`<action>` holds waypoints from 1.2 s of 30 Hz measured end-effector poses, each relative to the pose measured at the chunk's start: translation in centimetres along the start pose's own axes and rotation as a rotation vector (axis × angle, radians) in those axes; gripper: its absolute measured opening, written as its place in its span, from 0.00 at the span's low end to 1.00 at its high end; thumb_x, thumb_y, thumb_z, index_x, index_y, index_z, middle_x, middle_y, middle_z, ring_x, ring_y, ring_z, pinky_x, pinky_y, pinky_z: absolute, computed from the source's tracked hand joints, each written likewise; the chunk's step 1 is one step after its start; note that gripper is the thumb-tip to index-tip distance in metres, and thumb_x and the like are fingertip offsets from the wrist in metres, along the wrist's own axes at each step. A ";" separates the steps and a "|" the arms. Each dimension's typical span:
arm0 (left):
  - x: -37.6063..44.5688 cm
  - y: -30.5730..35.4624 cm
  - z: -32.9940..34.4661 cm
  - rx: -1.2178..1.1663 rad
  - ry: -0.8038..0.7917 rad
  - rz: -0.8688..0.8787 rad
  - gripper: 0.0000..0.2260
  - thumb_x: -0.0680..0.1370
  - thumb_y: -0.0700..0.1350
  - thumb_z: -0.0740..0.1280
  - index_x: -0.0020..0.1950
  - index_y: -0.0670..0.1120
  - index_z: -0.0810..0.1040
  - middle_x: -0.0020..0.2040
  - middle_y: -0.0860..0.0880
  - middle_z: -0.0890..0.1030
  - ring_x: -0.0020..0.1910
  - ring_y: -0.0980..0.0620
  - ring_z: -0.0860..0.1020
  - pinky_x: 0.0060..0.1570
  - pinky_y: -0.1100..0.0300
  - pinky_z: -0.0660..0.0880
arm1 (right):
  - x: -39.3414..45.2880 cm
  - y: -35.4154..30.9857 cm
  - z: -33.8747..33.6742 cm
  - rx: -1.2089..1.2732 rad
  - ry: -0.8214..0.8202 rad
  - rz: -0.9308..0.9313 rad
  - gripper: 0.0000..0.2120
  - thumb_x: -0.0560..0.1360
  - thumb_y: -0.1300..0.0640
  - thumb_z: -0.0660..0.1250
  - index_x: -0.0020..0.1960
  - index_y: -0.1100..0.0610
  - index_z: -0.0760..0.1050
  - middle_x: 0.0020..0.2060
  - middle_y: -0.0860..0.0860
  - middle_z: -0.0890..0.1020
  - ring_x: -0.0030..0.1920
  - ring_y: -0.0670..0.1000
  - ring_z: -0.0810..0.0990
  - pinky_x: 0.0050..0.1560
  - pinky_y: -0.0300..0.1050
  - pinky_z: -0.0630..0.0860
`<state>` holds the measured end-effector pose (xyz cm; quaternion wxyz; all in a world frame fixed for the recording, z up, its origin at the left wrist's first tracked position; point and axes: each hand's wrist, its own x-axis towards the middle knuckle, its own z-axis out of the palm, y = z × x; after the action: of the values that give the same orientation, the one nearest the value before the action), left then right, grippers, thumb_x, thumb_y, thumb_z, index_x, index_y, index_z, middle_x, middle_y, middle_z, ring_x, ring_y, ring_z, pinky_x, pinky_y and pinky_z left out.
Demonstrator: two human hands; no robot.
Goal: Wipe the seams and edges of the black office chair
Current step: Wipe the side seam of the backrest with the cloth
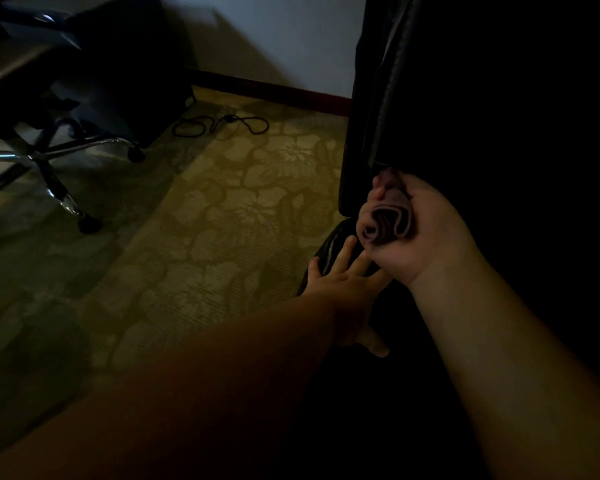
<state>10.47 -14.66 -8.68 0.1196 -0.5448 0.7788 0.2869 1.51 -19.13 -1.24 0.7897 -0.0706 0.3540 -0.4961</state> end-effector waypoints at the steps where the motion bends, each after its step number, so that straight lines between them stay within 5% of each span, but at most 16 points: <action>1: 0.0 0.0 0.0 0.000 0.000 0.001 0.58 0.66 0.62 0.79 0.81 0.63 0.39 0.81 0.56 0.32 0.76 0.45 0.25 0.69 0.24 0.36 | -0.1 -0.1 0.0 -0.022 -0.028 0.016 0.11 0.80 0.52 0.62 0.41 0.56 0.73 0.33 0.47 0.74 0.29 0.42 0.70 0.26 0.34 0.68; 7: 0.1 0.0 -0.1 -0.012 0.002 0.002 0.59 0.66 0.62 0.79 0.80 0.63 0.37 0.80 0.56 0.31 0.76 0.45 0.24 0.69 0.24 0.37 | 0.0 -0.4 -0.2 -0.082 0.027 0.046 0.12 0.80 0.50 0.63 0.40 0.55 0.74 0.32 0.46 0.74 0.28 0.42 0.70 0.26 0.34 0.67; 11: 0.1 0.1 -0.2 -0.013 -0.018 0.001 0.59 0.66 0.62 0.79 0.80 0.62 0.37 0.80 0.56 0.30 0.76 0.46 0.24 0.70 0.24 0.36 | 0.1 -0.5 -0.3 -0.124 -0.080 0.101 0.12 0.80 0.50 0.61 0.41 0.56 0.73 0.30 0.46 0.73 0.27 0.43 0.67 0.26 0.33 0.65; 15: 0.1 -0.1 -0.1 -0.005 0.006 0.007 0.59 0.65 0.62 0.79 0.81 0.63 0.38 0.80 0.56 0.31 0.76 0.45 0.25 0.69 0.23 0.37 | 0.7 -0.7 0.2 -0.113 0.041 0.105 0.10 0.80 0.52 0.64 0.42 0.56 0.73 0.32 0.46 0.74 0.28 0.42 0.71 0.24 0.35 0.68; 27: -0.4 0.1 -0.2 -0.020 -0.007 0.018 0.57 0.67 0.62 0.78 0.81 0.61 0.39 0.81 0.55 0.32 0.76 0.45 0.25 0.68 0.25 0.35 | 0.0 -0.3 0.7 0.014 -0.139 0.181 0.13 0.80 0.53 0.58 0.39 0.56 0.72 0.29 0.45 0.70 0.24 0.42 0.67 0.24 0.32 0.62; 36: -0.5 0.1 -0.4 -0.024 -0.025 0.015 0.55 0.68 0.61 0.78 0.82 0.60 0.41 0.82 0.54 0.34 0.77 0.45 0.26 0.69 0.26 0.35 | 0.3 0.4 0.4 0.027 -0.120 0.132 0.13 0.80 0.53 0.58 0.39 0.56 0.73 0.31 0.46 0.70 0.27 0.42 0.65 0.26 0.33 0.62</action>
<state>10.57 -14.52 -8.04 0.1208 -0.5368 0.7777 0.3040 2.10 -19.31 -1.33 0.8412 -0.0661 0.3034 -0.4428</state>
